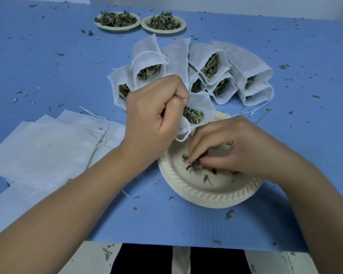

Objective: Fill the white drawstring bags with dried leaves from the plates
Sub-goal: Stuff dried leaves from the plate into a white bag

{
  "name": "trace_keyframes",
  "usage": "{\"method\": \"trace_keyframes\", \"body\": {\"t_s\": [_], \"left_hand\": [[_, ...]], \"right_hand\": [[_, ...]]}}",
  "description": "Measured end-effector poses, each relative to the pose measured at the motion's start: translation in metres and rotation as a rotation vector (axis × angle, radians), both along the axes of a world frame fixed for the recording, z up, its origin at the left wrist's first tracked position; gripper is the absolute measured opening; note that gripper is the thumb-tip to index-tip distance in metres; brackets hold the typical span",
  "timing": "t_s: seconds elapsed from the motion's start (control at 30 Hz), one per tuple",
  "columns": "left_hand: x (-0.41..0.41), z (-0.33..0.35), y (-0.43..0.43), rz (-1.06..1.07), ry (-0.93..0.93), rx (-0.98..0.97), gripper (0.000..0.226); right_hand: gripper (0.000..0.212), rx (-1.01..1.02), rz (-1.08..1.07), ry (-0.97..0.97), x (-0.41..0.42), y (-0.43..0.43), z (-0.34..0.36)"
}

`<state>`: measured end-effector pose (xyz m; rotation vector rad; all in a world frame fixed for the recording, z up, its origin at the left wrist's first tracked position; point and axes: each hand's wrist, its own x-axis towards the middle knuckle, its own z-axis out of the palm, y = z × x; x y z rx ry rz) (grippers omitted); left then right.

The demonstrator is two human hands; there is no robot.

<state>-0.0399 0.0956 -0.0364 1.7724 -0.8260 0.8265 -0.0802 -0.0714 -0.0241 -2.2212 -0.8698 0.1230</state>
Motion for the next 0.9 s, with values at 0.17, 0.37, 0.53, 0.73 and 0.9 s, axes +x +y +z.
{"method": "trace_keyframes", "body": {"t_s": [0.17,0.37,0.53,0.73,0.9], "left_hand": [[0.0,0.0,-0.001,-0.026,-0.023,0.016,0.029],[-0.003,0.0,-0.005,-0.09,-0.093,0.069,0.028],[-0.003,0.0,-0.005,-0.136,-0.142,0.09,0.028],[0.0,-0.001,-0.002,-0.044,-0.081,0.045,0.028],[-0.005,-0.002,-0.008,-0.049,-0.12,0.088,0.027]], "right_hand": [[0.022,0.617,-0.142,0.051,-0.004,-0.004,0.008],[0.023,0.643,-0.4,-0.239,-0.007,0.01,-0.004],[0.014,0.096,-0.399,-0.645,-0.003,0.016,-0.013],[0.011,0.348,-0.223,-0.361,-0.001,0.008,-0.007],[0.016,0.382,-0.31,-0.535,-0.006,0.015,-0.008]]}}
